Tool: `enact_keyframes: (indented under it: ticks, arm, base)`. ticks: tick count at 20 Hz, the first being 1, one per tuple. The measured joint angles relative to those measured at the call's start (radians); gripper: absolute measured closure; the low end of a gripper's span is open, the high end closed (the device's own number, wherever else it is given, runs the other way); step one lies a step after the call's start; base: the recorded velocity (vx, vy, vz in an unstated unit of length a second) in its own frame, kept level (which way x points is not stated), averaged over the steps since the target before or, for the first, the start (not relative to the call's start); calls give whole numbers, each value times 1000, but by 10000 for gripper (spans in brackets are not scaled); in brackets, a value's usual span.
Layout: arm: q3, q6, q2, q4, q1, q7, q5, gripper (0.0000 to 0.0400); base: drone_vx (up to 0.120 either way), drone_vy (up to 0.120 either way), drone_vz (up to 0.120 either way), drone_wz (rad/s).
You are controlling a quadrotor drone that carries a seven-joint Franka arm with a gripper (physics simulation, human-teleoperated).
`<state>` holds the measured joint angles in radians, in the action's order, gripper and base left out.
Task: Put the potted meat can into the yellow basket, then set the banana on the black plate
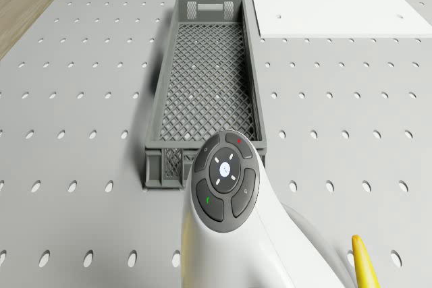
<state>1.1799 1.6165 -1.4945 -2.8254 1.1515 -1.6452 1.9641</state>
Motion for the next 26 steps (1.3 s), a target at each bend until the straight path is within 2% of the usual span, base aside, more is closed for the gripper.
enact_keyframes:
  ticks: [10,14,17,24,26]
  arm:
    - [0,-1,1,0,0,0,0,0]
    - [0,-1,1,0,0,0,0,0]
    - [0,-1,1,0,0,0,0,0]
    - [0,-1,1,0,-1,0,1,0]
    - [0,-1,1,0,-1,0,1,0]
  base:
    - [20,-120,0,0]
    - [0,-120,-120,0]
    - [0,-120,-13,0]
    - [114,-120,0,0]
    - [0,-120,0,0]
